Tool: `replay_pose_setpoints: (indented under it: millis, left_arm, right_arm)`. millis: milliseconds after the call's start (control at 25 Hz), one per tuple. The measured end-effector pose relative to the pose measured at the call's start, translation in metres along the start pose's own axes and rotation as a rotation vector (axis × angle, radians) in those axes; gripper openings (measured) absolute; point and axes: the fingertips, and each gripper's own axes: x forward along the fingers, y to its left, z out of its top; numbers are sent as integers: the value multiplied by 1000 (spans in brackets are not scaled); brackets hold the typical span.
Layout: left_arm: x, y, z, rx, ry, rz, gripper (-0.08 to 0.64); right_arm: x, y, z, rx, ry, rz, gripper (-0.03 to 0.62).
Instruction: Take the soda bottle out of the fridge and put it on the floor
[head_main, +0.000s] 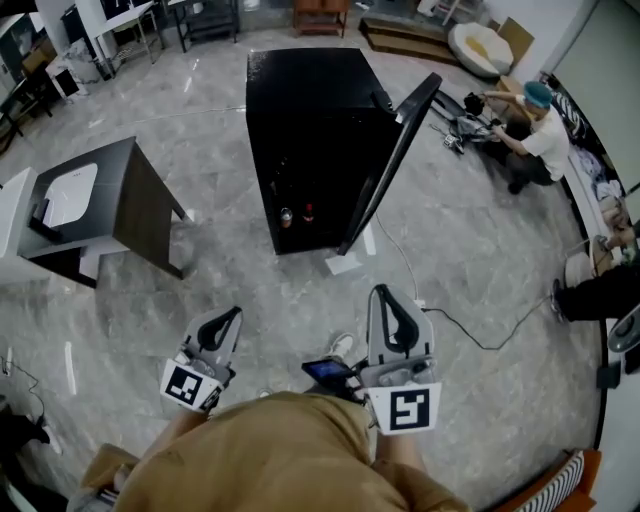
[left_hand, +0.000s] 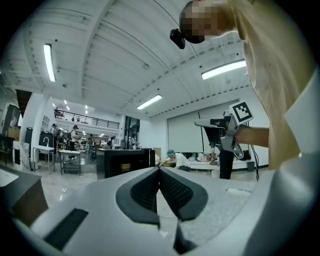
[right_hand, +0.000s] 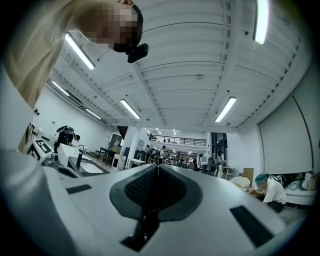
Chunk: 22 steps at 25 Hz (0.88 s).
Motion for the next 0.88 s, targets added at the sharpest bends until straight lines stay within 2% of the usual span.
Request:
replay_pose_setpoints:
  millis: [240, 400, 480, 640, 880]
  left_arm:
    - [129, -25, 1, -5, 50, -43, 3]
    - [192, -36, -4, 45, 98, -42, 2]
    - [218, -43, -6, 60, 122, -40, 2]
    - [259, -48, -3, 35, 157, 2, 2]
    - [288, -39, -13, 5, 167, 84, 2]
  right_arm:
    - [44, -116, -34, 31, 6, -9, 2]
    - [65, -174, -66, 31, 41, -16, 3]
    - [76, -198, -79, 37, 43, -4, 2]
    - [99, -240, -94, 87, 49, 38, 2]
    - [133, -270, -107, 79, 27, 120, 2]
